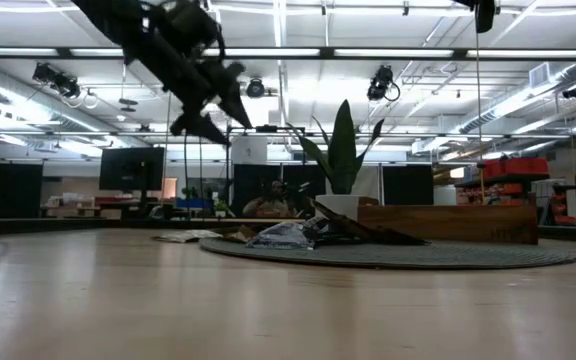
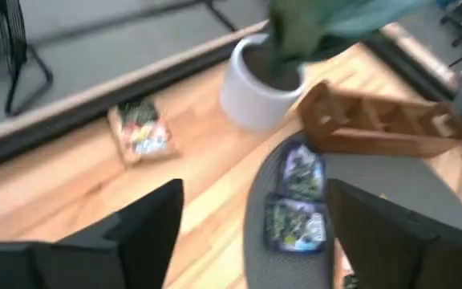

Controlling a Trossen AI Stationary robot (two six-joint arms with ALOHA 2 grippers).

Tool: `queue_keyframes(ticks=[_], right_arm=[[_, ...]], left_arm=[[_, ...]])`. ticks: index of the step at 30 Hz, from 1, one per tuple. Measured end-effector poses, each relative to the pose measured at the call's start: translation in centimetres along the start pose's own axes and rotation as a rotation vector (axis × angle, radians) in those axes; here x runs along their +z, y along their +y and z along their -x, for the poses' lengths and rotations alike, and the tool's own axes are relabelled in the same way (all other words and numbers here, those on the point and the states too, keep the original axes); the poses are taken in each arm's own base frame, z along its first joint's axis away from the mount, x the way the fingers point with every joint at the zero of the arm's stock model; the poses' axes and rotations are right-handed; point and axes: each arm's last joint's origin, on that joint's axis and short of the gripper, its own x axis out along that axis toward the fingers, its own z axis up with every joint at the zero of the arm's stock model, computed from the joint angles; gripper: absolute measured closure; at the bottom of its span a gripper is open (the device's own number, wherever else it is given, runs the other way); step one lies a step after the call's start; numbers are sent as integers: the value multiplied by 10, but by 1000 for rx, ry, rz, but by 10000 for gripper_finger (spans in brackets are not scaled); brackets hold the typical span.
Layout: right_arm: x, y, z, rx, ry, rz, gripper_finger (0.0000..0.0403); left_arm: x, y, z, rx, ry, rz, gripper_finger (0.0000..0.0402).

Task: Pick & Place Tea
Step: Put the brown tea tag into the wooden organizer

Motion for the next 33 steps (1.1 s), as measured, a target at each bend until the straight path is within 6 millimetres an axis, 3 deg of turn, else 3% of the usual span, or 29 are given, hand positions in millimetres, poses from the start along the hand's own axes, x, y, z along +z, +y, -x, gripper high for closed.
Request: queue_keyframes(ticks=[4, 8, 17, 25, 33], right_arm=[[-3, 1, -4, -7, 16, -29, 209], [-8, 2, -11, -19, 39, -45, 187], [-12, 2, -21, -37, 36, -108, 171], [-10, 3, -21, -29, 18, -132, 171], [-13, 3, -24, -35, 28, -139, 172]], left_arm=[[0, 11, -21, 10, 57, -1, 62], [13, 14, -39, 51, 124, -56, 64], [36, 32, -89, 138, 232, -182, 73], [24, 55, -128, 128, 303, -74, 57], [12, 72, -148, 167, 326, 22, 56]])
